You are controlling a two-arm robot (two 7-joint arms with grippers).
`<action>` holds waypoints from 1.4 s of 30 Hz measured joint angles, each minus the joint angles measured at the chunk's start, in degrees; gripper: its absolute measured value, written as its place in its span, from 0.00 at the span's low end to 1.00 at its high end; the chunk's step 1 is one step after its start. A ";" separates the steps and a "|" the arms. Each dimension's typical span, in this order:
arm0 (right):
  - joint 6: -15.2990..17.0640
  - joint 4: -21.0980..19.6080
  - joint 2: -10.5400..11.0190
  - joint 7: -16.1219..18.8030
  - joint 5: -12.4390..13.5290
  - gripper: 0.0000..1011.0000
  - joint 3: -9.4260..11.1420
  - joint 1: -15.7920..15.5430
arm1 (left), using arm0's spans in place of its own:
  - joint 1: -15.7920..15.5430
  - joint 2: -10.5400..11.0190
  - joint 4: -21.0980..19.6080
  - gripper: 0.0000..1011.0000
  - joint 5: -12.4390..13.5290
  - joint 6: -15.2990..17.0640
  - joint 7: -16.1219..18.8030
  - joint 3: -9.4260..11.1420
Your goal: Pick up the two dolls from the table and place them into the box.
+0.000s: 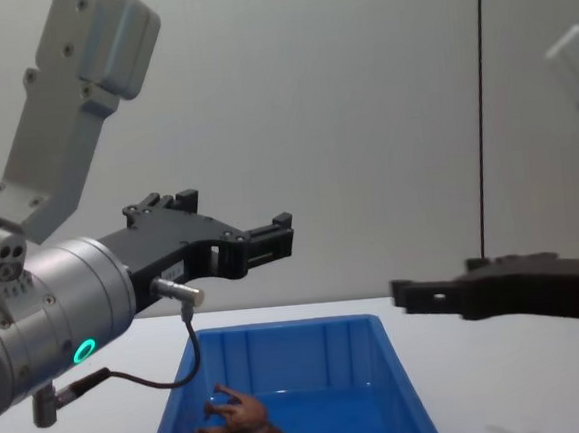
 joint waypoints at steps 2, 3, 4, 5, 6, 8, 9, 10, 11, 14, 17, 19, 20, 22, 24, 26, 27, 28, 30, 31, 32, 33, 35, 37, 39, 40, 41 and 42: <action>-0.68 -0.56 1.00 0.18 0.24 0.99 0.61 -0.76 | 0.00 0.00 0.00 0.99 0.00 0.00 0.00 0.00; -1.03 -0.81 1.54 0.28 0.35 0.99 0.92 -1.15 | 0.00 0.00 0.00 0.99 0.00 0.00 0.00 0.00; -1.03 -0.81 1.54 0.28 0.35 0.99 0.92 -1.15 | 0.00 0.00 0.00 0.99 0.00 0.00 0.00 0.00; -1.39 -1.10 2.07 0.38 0.48 0.99 1.24 -1.55 | 0.00 0.00 0.00 0.99 0.00 0.00 0.00 0.00; -1.53 -1.21 2.28 0.42 0.53 0.99 1.35 -1.72 | 0.00 0.00 0.00 0.99 0.00 0.00 0.00 0.00; -1.87 -1.50 2.86 0.51 0.65 0.99 1.68 -2.13 | 0.00 0.00 0.00 0.99 0.01 0.00 0.00 -0.01; -1.99 -1.58 3.04 0.54 0.70 0.99 1.78 -2.25 | 0.03 0.01 -0.01 0.99 0.04 0.00 0.00 -0.03; -2.22 -1.75 3.40 0.60 0.77 0.99 1.99 -2.51 | 0.08 0.03 -0.04 0.99 0.07 0.01 0.02 -0.04; -2.30 -1.83 3.55 0.62 0.79 0.99 2.07 -2.62 | 0.17 0.09 -0.17 0.99 0.14 0.07 0.14 -0.06; -2.66 -2.11 4.05 0.71 0.91 0.99 2.39 -3.00 | 0.50 0.36 -0.61 0.99 0.24 0.31 0.69 -0.14; -2.91 -2.32 4.46 0.79 1.01 0.99 2.63 -3.30 | 0.94 0.73 -1.20 0.99 0.34 0.64 1.41 -0.27; -3.07 -2.44 4.71 0.83 1.06 0.99 2.78 -3.49 | 1.54 1.19 -1.93 0.99 0.36 1.05 2.26 -0.42; -3.11 -2.49 4.77 0.83 1.08 0.99 2.82 -3.52 | 1.86 1.36 -2.19 0.99 0.36 1.20 2.59 -0.48; -3.19 -2.57 4.91 0.86 1.11 0.99 2.89 -3.63 | 2.39 1.86 -2.88 0.99 0.29 1.58 3.39 -0.63; -3.26 -2.61 5.02 0.87 1.14 0.99 2.96 -3.72 | 3.43 2.63 -3.95 0.99 0.10 2.16 4.59 -0.87; -3.39 -2.73 5.22 0.89 1.19 0.99 3.07 -3.86 | 4.51 3.59 -5.17 0.99 -0.33 2.87 5.94 -1.14; -3.42 -2.75 5.26 0.90 1.19 0.99 3.09 -3.89 | 4.88 3.90 -5.55 0.99 -0.51 3.11 6.42 -1.23; -3.47 -2.79 5.35 0.91 1.21 0.99 3.13 -3.95 | 5.82 4.66 -6.45 0.99 -0.99 3.65 7.46 -1.44; -3.51 -2.82 5.40 0.93 1.22 0.99 3.17 -4.00 | 7.01 5.62 -7.54 0.99 -1.63 4.31 8.74 -1.73; -3.52 -2.83 5.43 0.93 1.22 0.99 3.20 -4.03 | 7.43 5.96 -7.88 0.99 -1.92 4.61 9.27 -1.82; -3.53 -2.84 5.47 0.93 1.23 0.99 3.22 -4.05 | 7.83 6.26 -8.19 0.99 -2.09 4.76 9.52 -1.91; -3.56 -2.87 5.53 0.95 1.24 0.99 3.25 -4.09 | 8.77 6.92 -8.85 0.99 -2.63 5.24 10.45 -2.10; -3.59 -2.89 5.56 0.96 1.24 0.99 3.27 -4.12 | 9.55 7.60 -9.44 0.99 -3.27 5.68 11.20 -2.30; -3.62 -2.93 5.62 0.97 1.26 0.99 3.31 -4.16 | 10.68 8.44 -10.11 0.99 -4.00 6.09 12.13 -2.57; -3.65 -2.95 5.68 0.99 1.27 0.99 3.34 -4.19 | 11.79 9.29 -10.65 0.99 -4.89 6.55 12.95 -2.84; -3.66 -2.95 5.69 0.99 1.28 0.99 3.34 -4.21 | 12.13 9.53 -10.85 0.99 -5.18 6.69 13.17 -2.93; -3.67 -2.95 5.70 0.99 1.28 0.99 3.35 -4.22 | 12.46 9.75 -10.97 0.99 -5.55 6.87 13.43 -3.01; -3.68 -2.96 5.72 0.99 1.29 0.99 3.37 -4.24 | 12.77 9.97 -11.09 0.99 -5.82 6.99 13.62 -3.07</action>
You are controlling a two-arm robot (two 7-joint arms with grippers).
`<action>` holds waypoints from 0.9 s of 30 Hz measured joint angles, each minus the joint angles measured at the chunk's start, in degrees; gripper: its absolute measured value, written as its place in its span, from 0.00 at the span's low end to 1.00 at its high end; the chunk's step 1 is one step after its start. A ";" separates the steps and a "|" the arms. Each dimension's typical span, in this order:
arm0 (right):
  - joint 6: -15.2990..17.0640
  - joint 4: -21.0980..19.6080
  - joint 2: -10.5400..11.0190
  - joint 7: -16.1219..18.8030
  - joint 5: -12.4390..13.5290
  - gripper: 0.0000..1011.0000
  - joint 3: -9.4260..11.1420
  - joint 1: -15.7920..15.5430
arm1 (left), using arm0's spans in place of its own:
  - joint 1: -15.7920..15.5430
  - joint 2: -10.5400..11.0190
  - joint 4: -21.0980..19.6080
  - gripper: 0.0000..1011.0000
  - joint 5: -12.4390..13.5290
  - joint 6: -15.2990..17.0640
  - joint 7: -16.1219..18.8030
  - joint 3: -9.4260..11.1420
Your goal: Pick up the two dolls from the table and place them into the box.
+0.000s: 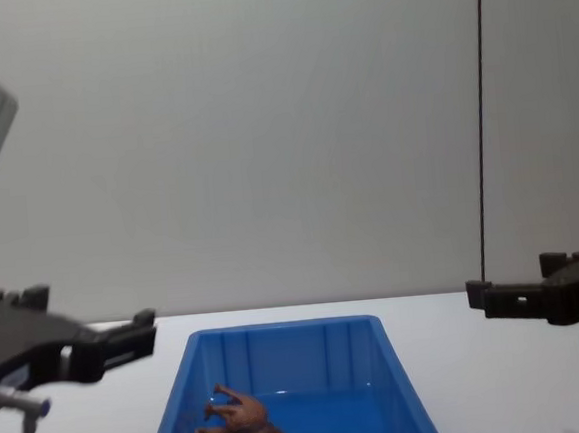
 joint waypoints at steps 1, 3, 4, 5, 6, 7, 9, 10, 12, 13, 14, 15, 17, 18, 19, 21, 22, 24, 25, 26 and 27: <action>-0.01 0.00 0.01 0.00 0.01 0.99 0.00 -0.01 | 0.27 0.21 -0.09 0.99 -0.29 0.13 0.16 -0.07; -0.03 -0.01 0.04 0.00 0.02 0.99 0.01 -0.03 | 1.25 0.89 -0.35 0.99 -1.03 0.46 0.54 -0.35; -0.03 -0.02 0.05 0.00 0.02 0.99 0.02 -0.03 | 1.77 1.24 -0.43 0.99 -1.71 0.71 0.75 -0.47; -0.03 -0.02 0.06 0.00 0.02 0.99 0.03 -0.04 | 2.01 1.43 -0.46 0.99 -1.99 0.80 0.83 -0.54; -0.04 -0.04 0.07 0.00 0.02 0.99 0.04 -0.05 | 2.32 1.66 -0.49 0.99 -2.30 0.88 0.90 -0.65; -0.04 -0.04 0.07 0.00 0.02 0.99 0.04 -0.05 | 2.55 1.77 -0.51 0.99 -2.55 0.94 0.95 -0.70; -0.06 -0.05 0.09 0.00 0.02 0.99 0.06 -0.06 | 3.31 2.25 -0.52 0.99 -3.36 1.12 1.06 -0.90; -0.06 -0.06 0.09 0.00 0.02 0.99 0.06 -0.06 | 3.54 2.39 -0.52 0.99 -3.71 1.18 1.08 -0.96; -0.08 -0.07 0.10 0.00 0.02 0.99 0.07 -0.08 | 4.22 2.82 -0.52 0.99 -4.51 1.26 1.10 -1.15; -0.08 -0.07 0.11 0.00 0.02 0.99 0.08 -0.08 | 4.41 2.93 -0.51 0.99 -4.75 1.27 1.10 -1.20; -0.09 -0.07 0.11 0.00 0.02 0.99 0.08 -0.08 | 4.61 3.03 -0.49 0.99 -5.05 1.29 1.10 -1.26; -0.09 -0.08 0.12 0.00 0.02 0.99 0.09 -0.09 | 5.07 3.26 -0.38 0.99 -5.49 1.31 1.09 -1.37; -0.10 -0.08 0.13 0.00 0.02 0.99 0.09 -0.10 | 5.39 3.41 -0.24 0.99 -5.96 1.32 1.04 -1.47; -0.10 -0.08 0.13 0.00 0.02 0.99 0.09 -0.11 | 5.66 3.54 -0.08 0.99 -6.54 1.32 0.89 -1.55; -0.11 -0.08 0.13 0.00 0.02 0.99 0.09 -0.11 | 5.82 3.61 0.06 0.99 -6.78 1.32 0.73 -1.60; -0.11 -0.09 0.14 0.00 0.02 0.99 0.09 -0.12 | 6.13 3.71 0.40 0.99 -7.34 1.31 0.28 -1.69; -0.11 -0.09 0.15 0.00 0.02 0.99 0.09 -0.12 | 6.26 3.73 0.58 0.99 -7.51 1.29 0.13 -1.72; -0.11 -0.09 0.16 0.00 0.02 0.99 0.09 -0.12 | 6.54 3.74 1.09 0.99 -8.02 1.21 -0.47 -1.80; -0.11 -0.08 0.16 0.00 0.02 0.99 0.09 -0.13 | 6.60 3.74 1.26 0.99 -8.15 1.18 -0.65 -1.82; -0.11 -0.09 0.17 -0.01 0.02 0.99 0.09 -0.12 | 6.62 3.74 1.37 0.99 -8.30 1.14 -0.85 -1.84; -0.11 -0.08 0.17 0.00 0.02 0.99 0.09 -0.13 | 6.67 3.72 1.61 0.99 -8.44 1.09 -1.05 -1.87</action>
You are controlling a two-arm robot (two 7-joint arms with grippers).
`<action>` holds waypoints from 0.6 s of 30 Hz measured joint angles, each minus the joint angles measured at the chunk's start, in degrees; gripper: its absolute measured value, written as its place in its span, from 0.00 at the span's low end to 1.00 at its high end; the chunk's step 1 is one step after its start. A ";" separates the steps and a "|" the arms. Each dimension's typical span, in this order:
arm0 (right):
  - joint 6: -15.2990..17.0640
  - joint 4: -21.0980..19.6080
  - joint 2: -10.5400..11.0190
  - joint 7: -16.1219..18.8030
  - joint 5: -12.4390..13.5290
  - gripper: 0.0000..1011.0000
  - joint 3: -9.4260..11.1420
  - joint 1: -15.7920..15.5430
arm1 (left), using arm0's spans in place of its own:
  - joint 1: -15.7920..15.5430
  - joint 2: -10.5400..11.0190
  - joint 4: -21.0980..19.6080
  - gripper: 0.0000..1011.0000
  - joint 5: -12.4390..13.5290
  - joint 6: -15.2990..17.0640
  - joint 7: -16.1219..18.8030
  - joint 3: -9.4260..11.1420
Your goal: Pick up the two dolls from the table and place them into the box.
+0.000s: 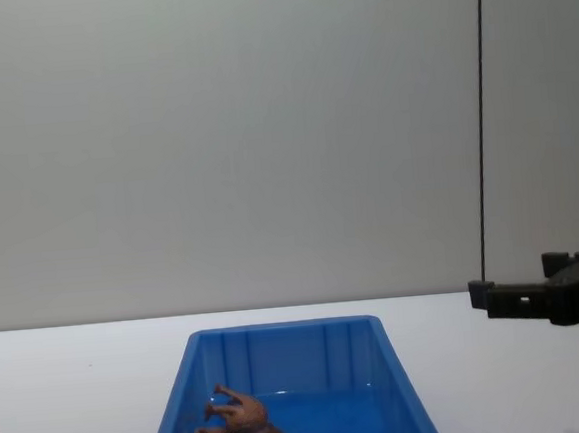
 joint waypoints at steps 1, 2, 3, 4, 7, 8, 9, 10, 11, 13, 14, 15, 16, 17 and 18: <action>0.00 0.00 0.00 0.00 0.00 0.99 0.00 0.00 | 0.05 -0.08 0.38 0.99 -0.24 -0.07 -0.46 -0.04; 0.00 0.00 0.01 0.00 0.00 0.99 0.00 0.00 | 0.05 -0.23 0.86 0.99 -0.44 -0.12 -0.91 -0.06; 0.00 0.00 0.01 0.00 0.00 0.99 0.00 0.00 | 0.05 -0.30 1.08 0.99 -0.52 -0.15 -1.15 -0.08; 0.00 0.00 0.01 0.00 0.00 0.99 0.00 0.00 | 0.02 -0.39 1.33 0.99 -0.59 -0.17 -1.39 -0.09; 0.00 0.00 0.01 0.00 0.00 0.99 0.00 0.00 | -0.16 -0.77 2.30 0.99 -0.90 -0.25 -2.39 -0.13; 0.00 0.00 0.01 0.00 0.00 0.99 0.00 0.00 | -0.22 -0.86 2.52 0.99 -0.93 -0.25 -2.62 -0.13; 0.00 0.00 0.01 0.00 0.00 0.99 0.00 0.00 | -0.35 -1.06 3.00 0.99 -1.02 -0.26 -3.13 -0.14; 0.00 0.00 0.01 0.00 0.00 0.99 0.00 0.00 | -0.43 -1.16 3.22 0.99 -1.05 -0.26 -3.28 -0.15; 0.00 0.00 0.02 0.00 0.00 0.99 0.00 0.00 | -0.53 -1.31 3.54 0.99 -1.09 -0.26 -3.56 -0.16; 0.00 0.00 0.02 0.00 0.00 0.99 -0.01 -0.01 | -0.78 -1.62 4.25 0.99 -1.15 -0.26 -4.25 -0.17; 0.00 0.00 0.02 0.00 0.00 0.99 -0.01 0.00 | -0.87 -1.72 4.45 0.99 -1.15 -0.26 -4.39 -0.18; 0.00 0.00 0.01 0.00 0.00 0.99 -0.01 0.00 | -0.96 -1.83 4.67 0.99 -1.16 -0.26 -4.63 -0.18; 0.00 0.00 0.02 0.00 0.00 0.99 0.00 0.00 | -1.19 -2.09 5.20 0.99 -1.16 -0.24 -5.03 -0.20; 0.00 0.00 0.01 0.00 0.00 0.99 -0.01 0.00 | -1.29 -2.20 5.43 0.99 -1.16 -0.23 -5.23 -0.21; 0.00 0.00 0.01 0.00 0.00 0.99 -0.01 -0.01 | -1.40 -2.33 5.67 0.99 -1.15 -0.21 -5.41 -0.22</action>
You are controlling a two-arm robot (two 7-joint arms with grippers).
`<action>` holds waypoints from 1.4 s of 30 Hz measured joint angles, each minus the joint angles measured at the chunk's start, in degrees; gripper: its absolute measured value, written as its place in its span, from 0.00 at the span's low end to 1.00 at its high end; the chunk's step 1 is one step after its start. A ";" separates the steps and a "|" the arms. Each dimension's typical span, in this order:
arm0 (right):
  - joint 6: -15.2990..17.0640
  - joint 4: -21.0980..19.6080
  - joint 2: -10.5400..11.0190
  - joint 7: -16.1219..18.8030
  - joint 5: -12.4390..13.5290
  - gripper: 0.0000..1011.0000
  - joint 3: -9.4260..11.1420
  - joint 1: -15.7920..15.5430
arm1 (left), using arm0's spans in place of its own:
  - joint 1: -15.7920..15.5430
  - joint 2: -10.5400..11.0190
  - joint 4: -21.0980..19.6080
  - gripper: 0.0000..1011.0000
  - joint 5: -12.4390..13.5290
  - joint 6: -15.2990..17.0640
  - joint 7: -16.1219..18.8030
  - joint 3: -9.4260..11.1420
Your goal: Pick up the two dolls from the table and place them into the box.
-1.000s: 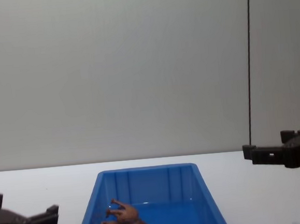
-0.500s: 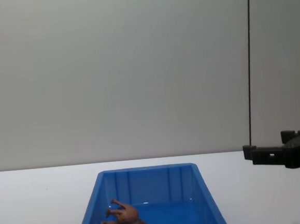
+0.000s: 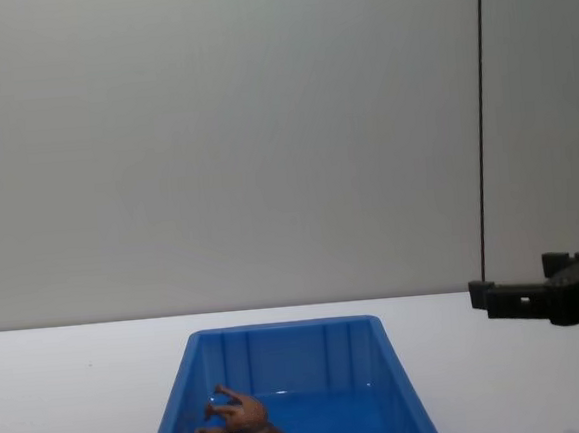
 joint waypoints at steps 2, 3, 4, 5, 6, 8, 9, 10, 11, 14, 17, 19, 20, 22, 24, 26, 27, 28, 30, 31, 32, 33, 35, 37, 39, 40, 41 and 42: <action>0.00 0.00 0.00 0.00 0.00 0.99 0.00 0.00 | -0.33 -0.33 0.65 0.99 0.08 0.15 -0.59 -0.02; 0.00 0.00 0.00 0.00 0.00 0.99 0.00 0.00 | -0.48 -0.46 0.92 0.99 0.13 0.21 -0.75 -0.03; 0.00 0.00 0.00 0.00 0.00 0.99 0.00 0.00 | -0.60 -0.57 1.14 0.99 0.19 0.27 -0.90 -0.04; 0.00 0.00 0.00 0.00 0.00 0.99 0.00 0.00 | -0.82 -0.79 1.55 0.97 0.29 0.43 -1.15 -0.06; 0.00 0.00 0.00 0.00 0.00 0.99 0.00 0.00 | -0.93 -0.89 1.76 0.96 0.36 0.57 -1.30 -0.06; 0.00 0.00 0.00 0.00 0.00 0.99 0.00 0.00 | -1.25 -1.21 2.35 0.91 0.59 0.91 -1.53 -0.08; 0.00 0.00 0.00 0.00 0.00 0.99 0.00 0.00 | -1.36 -1.32 2.56 0.88 0.68 1.03 -1.59 -0.09; 0.00 0.00 0.00 0.00 0.00 0.99 0.00 0.00 | -1.58 -1.55 2.95 0.85 0.82 1.25 -1.70 -0.10; 0.00 0.00 0.00 0.00 0.00 0.99 0.00 0.01 | -1.70 -1.67 3.16 0.85 0.91 1.34 -1.76 -0.11; 0.00 0.00 0.00 0.00 0.00 0.99 0.00 0.00 | -2.08 -2.02 3.73 0.74 1.22 1.59 -1.93 -0.16; 0.00 0.00 0.00 0.00 0.00 0.99 0.00 0.00 | -2.62 -2.42 4.29 0.68 1.69 1.85 -2.11 -0.30; 0.00 0.00 0.00 0.00 0.00 0.99 0.00 0.00 | -2.80 -2.52 4.38 0.61 1.96 1.92 -2.15 -0.37; 0.00 0.00 0.00 0.00 0.00 0.99 0.00 0.00 | -3.01 -2.60 4.39 0.57 2.21 1.95 -2.17 -0.48; 0.00 0.00 0.00 0.00 0.00 0.99 0.00 0.00 | -3.19 -2.65 4.38 0.55 2.49 1.95 -2.17 -0.59; 0.00 0.00 0.00 0.00 0.00 0.99 0.00 0.00 | -3.45 -2.71 4.17 0.53 3.00 1.95 -2.17 -0.79; 0.00 0.00 0.00 0.00 0.00 0.99 0.00 0.01 | -3.78 -2.77 3.83 0.52 3.52 1.80 -2.16 -1.01; 0.00 0.00 0.00 0.00 0.00 0.99 0.00 0.01 | -3.91 -2.80 3.69 0.52 3.77 1.70 -2.16 -1.08; 0.00 0.00 0.00 0.00 0.00 0.99 0.00 0.01 | -4.18 -2.87 3.45 0.51 4.11 1.51 -2.14 -1.22; 0.00 0.00 0.00 0.00 0.00 0.99 0.00 0.00 | -4.51 -2.97 3.18 0.49 4.55 1.25 -2.14 -1.35; 0.00 0.00 0.00 0.00 0.00 0.99 0.00 0.01 | -4.62 -3.01 3.10 0.48 4.77 1.13 -2.14 -1.40; 0.00 0.00 0.00 0.00 0.00 0.99 0.00 0.01 | -4.95 -3.15 2.90 0.48 5.21 0.85 -2.14 -1.50; 0.00 0.00 0.00 0.00 0.00 0.99 0.00 0.00 | -5.20 -3.27 2.78 0.47 5.42 0.71 -2.16 -1.56; 0.00 0.00 0.00 0.00 0.00 0.99 0.00 0.00 | -5.89 -3.65 2.57 0.46 6.31 0.20 -2.42 -1.65; 0.00 0.00 0.00 0.00 0.00 0.99 0.00 0.00 | -6.55 -4.06 2.49 0.45 7.00 -0.20 -2.83 -1.68; 0.00 0.00 0.00 0.00 0.00 0.99 0.00 0.00 | -7.52 -4.73 2.49 0.44 8.00 -0.82 -3.49 -1.68; 0.00 0.00 0.00 0.00 0.00 0.99 0.00 0.00 | -7.90 -5.00 2.54 0.43 8.35 -1.04 -3.74 -1.66; 0.00 0.00 0.00 0.00 0.00 0.99 0.00 0.01 | -8.39 -5.38 2.66 0.42 8.70 -1.29 -4.00 -1.61; 0.00 0.00 0.00 0.00 0.00 0.99 0.00 0.00 | -9.25 -6.12 2.99 0.42 9.44 -1.77 -4.71 -1.43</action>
